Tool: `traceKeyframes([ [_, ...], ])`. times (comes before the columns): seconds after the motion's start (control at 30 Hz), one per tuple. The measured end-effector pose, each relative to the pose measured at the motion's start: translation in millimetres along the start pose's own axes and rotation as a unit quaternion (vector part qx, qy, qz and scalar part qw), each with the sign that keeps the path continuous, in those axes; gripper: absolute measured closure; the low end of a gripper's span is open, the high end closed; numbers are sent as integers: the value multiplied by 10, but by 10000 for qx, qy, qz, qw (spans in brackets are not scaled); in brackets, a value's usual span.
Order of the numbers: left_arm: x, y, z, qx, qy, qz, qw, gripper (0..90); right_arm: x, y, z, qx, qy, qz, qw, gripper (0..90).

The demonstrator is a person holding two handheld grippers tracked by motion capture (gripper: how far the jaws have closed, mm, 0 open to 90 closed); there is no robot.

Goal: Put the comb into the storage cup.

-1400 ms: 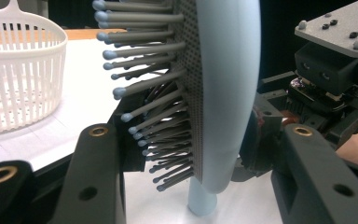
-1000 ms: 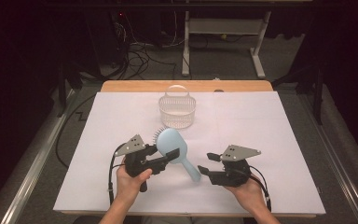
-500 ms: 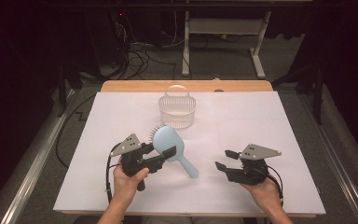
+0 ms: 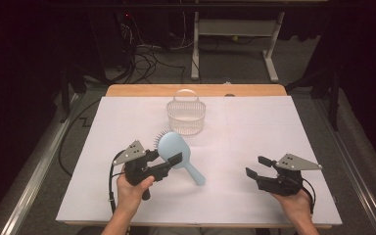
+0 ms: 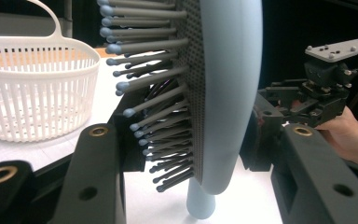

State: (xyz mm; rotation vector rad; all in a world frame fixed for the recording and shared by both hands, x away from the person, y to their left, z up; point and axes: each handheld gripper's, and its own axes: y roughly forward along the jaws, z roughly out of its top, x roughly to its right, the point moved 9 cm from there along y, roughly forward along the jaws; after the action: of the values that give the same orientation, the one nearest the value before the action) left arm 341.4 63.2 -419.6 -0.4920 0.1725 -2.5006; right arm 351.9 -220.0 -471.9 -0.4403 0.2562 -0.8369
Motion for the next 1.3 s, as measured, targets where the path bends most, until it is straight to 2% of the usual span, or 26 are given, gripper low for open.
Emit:
traceKeyframes([
  [0.2,-23,-11,7,16,-15,74,10000,521,101,-120,-38,209,60,-132,9997,319],
  [0.37,-38,-33,13,32,-17,113,9999,521,128,-183,-58,302,74,-148,9994,317],
  [0.97,-87,-83,91,93,34,247,9996,521,263,-420,-212,536,303,-311,9976,301],
  [1.1,-108,-90,105,72,88,309,9995,522,307,-480,-254,603,422,-335,9967,295],
  [1.3,-174,-82,145,74,-1,352,9994,521,365,-532,-333,627,513,-384,9960,293],
])
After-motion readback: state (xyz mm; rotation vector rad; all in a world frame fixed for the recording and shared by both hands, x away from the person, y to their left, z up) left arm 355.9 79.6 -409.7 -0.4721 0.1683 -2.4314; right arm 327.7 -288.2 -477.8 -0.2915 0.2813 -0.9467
